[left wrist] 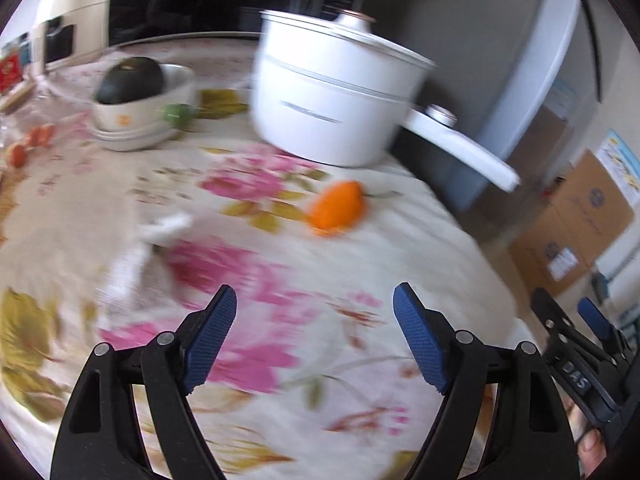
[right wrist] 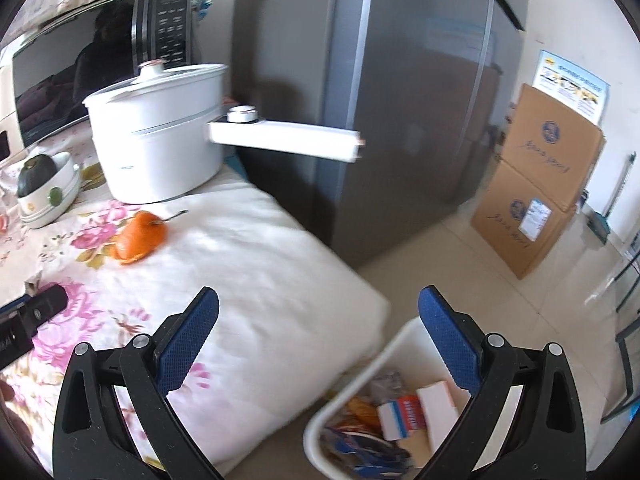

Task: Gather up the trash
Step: 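Move both tools back over the table to the white snack packet, then grasp the white snack packet with the left tool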

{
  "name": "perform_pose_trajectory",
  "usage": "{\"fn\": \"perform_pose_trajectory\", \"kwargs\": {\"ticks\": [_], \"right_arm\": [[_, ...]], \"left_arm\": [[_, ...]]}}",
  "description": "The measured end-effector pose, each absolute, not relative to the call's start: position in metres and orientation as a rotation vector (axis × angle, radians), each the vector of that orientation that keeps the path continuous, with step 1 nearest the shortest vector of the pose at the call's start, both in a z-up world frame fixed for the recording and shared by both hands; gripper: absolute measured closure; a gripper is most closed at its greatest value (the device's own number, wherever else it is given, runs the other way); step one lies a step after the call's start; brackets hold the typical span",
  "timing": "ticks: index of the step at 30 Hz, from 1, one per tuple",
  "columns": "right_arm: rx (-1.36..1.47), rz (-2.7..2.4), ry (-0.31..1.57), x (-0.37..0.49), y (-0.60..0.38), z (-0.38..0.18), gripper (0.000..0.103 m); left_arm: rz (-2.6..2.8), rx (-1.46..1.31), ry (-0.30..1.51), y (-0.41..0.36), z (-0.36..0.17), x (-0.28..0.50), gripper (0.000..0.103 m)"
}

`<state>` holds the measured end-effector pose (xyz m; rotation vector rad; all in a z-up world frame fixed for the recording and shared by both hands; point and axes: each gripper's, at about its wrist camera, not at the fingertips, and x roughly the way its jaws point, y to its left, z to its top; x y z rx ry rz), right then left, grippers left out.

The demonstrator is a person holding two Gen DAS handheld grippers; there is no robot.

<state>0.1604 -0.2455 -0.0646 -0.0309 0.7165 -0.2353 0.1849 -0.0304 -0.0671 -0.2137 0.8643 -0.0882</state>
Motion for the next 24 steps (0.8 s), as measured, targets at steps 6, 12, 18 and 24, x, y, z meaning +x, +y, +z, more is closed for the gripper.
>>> {"fn": "perform_pose_trajectory", "kwargs": {"ticks": [6, 12, 18, 24], "right_arm": [[-0.050, -0.166, 0.734, 0.174, -0.212, -0.071, 0.007], [-0.049, -0.128, 0.753, 0.184, -0.189, -0.076, 0.007], [-0.034, -0.111, 0.770, 0.194, -0.178, -0.080, 0.007], [-0.012, -0.101, 0.811, 0.204, -0.177, -0.091, 0.007]], "left_arm": [[0.073, -0.236, 0.880, 0.029, -0.078, 0.194, 0.021], [0.113, -0.238, 0.935, 0.055, -0.106, 0.204, 0.021], [0.111, -0.222, 0.973, 0.064, -0.124, 0.214, 0.036], [0.082, -0.226, 0.959, 0.065, -0.128, 0.215, 0.056]]}}
